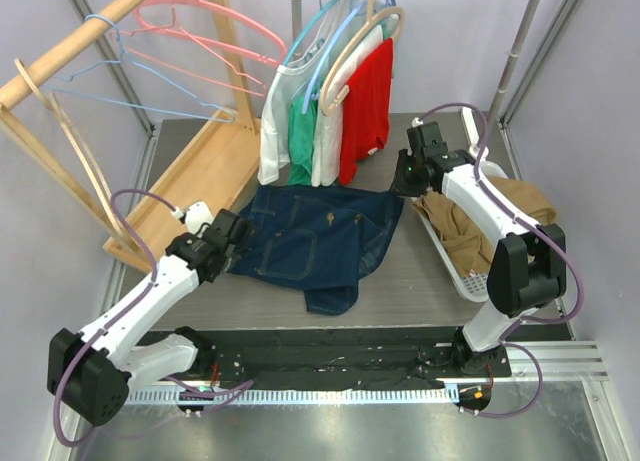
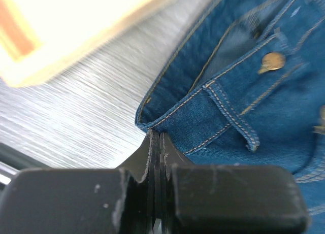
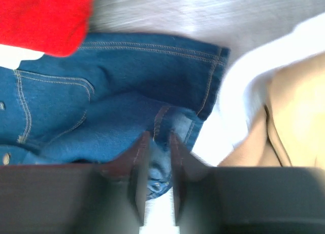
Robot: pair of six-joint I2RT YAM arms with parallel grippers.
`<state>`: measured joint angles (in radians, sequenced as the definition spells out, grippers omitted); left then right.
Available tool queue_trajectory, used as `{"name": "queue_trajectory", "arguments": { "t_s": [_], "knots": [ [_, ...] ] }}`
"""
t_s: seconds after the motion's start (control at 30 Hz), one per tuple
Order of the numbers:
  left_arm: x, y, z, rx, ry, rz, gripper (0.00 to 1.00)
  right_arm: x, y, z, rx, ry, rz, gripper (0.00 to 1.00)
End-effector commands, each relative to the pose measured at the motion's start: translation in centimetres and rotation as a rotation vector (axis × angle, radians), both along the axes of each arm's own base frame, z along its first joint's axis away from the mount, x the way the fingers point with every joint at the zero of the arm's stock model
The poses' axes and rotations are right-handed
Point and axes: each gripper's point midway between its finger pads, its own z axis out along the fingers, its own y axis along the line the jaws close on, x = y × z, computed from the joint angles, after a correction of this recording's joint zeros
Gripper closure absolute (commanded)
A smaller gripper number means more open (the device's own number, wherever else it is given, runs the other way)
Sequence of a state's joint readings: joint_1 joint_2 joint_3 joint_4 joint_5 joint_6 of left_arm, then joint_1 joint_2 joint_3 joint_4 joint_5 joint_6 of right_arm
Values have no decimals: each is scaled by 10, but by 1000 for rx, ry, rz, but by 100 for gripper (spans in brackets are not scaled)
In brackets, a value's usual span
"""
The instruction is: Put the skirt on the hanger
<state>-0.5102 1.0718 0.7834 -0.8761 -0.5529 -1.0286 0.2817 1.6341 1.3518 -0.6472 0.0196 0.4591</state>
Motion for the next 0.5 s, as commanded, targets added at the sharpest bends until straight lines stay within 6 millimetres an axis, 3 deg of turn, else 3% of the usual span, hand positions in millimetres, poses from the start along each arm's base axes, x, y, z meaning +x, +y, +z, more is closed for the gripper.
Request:
{"name": "queue_trajectory", "arguments": {
  "t_s": [0.0,0.1,0.27,0.33,0.37,0.47],
  "knots": [
    [-1,31,37,107,-88,88,100,10,25,23,90,-60,136,56],
    [4,26,40,98,-89,83,100,-12,44,16,129,-25,223,47],
    [15,30,48,141,-110,111,100,-65,71,23,155,-34,343,46],
    [19,29,51,151,-116,106,100,-94,84,7,146,8,383,46],
    [23,29,52,160,-116,109,100,-102,87,7,151,7,397,48],
    [27,27,53,170,-111,99,100,-133,102,-19,156,78,429,65]
  ]
}}
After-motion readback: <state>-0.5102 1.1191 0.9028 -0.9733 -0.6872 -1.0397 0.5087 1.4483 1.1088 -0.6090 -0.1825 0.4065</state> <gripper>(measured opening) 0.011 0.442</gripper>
